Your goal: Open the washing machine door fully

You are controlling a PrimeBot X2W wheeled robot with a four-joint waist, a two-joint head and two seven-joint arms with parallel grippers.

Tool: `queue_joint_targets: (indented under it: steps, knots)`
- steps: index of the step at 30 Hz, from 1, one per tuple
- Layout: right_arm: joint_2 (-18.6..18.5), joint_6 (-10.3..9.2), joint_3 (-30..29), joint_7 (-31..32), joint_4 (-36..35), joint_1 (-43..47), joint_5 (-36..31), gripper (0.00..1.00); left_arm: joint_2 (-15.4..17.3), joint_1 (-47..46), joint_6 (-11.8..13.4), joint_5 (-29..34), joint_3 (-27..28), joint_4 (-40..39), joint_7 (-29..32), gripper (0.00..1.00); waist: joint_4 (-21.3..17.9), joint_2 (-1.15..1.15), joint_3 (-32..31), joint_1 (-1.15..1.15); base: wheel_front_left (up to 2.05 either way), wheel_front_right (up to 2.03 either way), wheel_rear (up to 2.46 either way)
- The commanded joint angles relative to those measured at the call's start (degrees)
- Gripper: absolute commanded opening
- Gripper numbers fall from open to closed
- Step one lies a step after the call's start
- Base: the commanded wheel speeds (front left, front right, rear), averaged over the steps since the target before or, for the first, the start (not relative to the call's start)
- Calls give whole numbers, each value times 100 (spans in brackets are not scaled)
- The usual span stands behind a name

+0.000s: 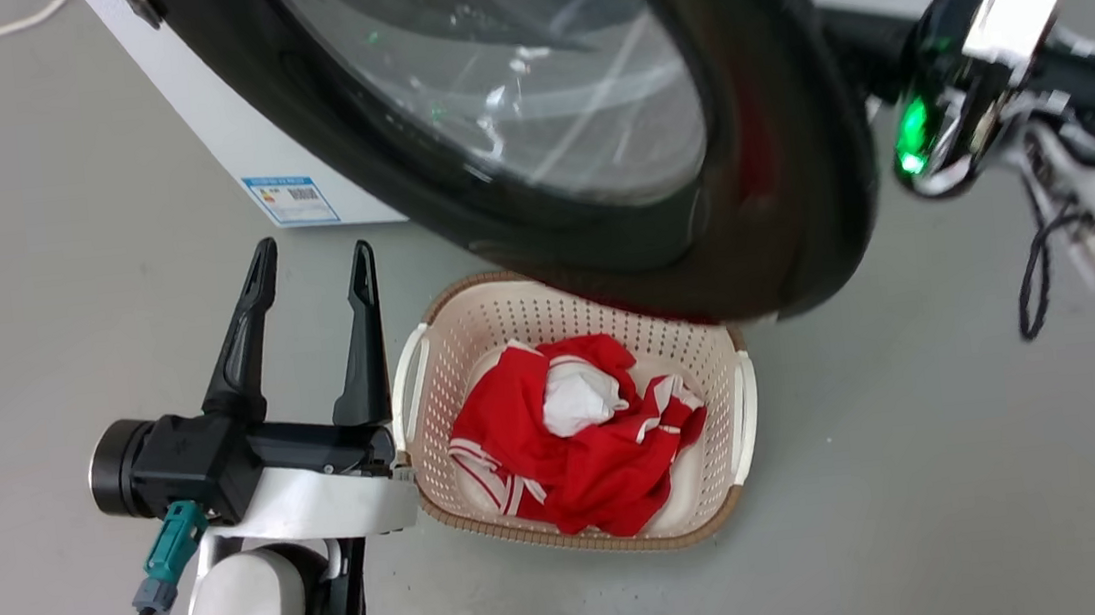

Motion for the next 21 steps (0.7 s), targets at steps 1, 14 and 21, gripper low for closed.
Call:
queue_joint_targets:
  steps: [1,14,21]
  knots:
    - [79,1,56,104,-217,271,83,0,5,84,9,6,-2,16,-14,100,-29,0,-162,0,0,0,0]
    - [621,0,664,444,-1341,1528,427,0,5,558,85,-16,-45,152,-14,100,-84,0,-835,0,0,0,0]
    - [1001,0,890,233,-1531,1756,365,0,6,625,87,-29,-146,176,-14,100,-24,0,-969,0,0,0,0]
